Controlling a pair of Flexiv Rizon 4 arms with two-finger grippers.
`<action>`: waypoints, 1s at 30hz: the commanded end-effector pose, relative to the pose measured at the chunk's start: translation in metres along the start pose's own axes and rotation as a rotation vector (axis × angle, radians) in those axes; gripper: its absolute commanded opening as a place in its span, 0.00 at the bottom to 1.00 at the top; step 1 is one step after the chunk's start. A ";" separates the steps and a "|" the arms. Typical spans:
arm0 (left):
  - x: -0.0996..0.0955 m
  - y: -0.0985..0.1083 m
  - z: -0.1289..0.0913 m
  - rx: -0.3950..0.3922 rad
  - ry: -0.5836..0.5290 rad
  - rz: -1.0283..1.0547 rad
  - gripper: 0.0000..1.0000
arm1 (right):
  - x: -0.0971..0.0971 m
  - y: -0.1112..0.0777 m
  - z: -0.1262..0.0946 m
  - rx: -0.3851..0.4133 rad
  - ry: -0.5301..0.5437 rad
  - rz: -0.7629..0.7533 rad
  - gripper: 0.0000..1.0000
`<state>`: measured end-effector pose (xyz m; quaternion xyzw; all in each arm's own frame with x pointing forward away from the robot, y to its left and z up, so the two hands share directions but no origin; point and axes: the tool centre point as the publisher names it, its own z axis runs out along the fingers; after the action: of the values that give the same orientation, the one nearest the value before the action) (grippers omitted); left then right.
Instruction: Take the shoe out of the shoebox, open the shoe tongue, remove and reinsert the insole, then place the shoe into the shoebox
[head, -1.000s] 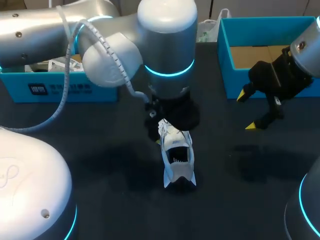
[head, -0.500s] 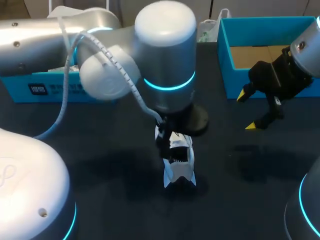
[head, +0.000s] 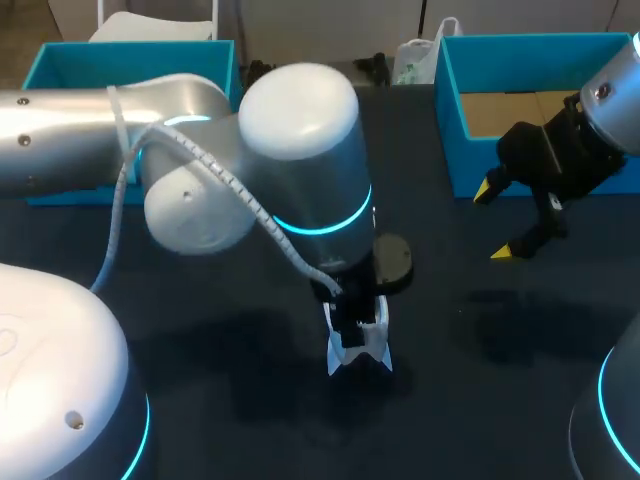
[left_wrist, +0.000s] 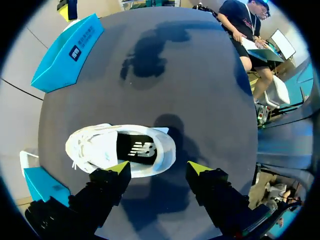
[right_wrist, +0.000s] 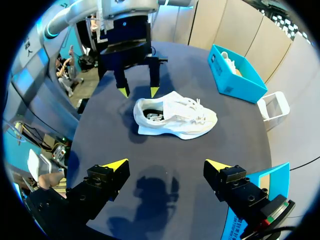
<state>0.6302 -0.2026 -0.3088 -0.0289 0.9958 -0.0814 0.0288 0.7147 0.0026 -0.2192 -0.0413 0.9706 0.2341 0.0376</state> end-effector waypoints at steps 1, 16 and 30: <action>0.001 0.000 0.010 0.004 -0.002 0.018 0.85 | 0.001 0.000 0.001 0.003 -0.002 0.001 1.00; 0.005 -0.017 0.045 -0.037 -0.010 0.081 0.93 | 0.001 0.000 0.001 0.003 -0.002 0.001 1.00; 0.015 -0.016 0.072 -0.093 0.003 0.072 0.69 | 0.001 0.000 0.001 0.003 -0.002 0.001 1.00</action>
<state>0.6205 -0.2225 -0.3695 0.0073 0.9987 -0.0419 0.0288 0.7147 0.0026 -0.2192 -0.0413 0.9706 0.2341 0.0377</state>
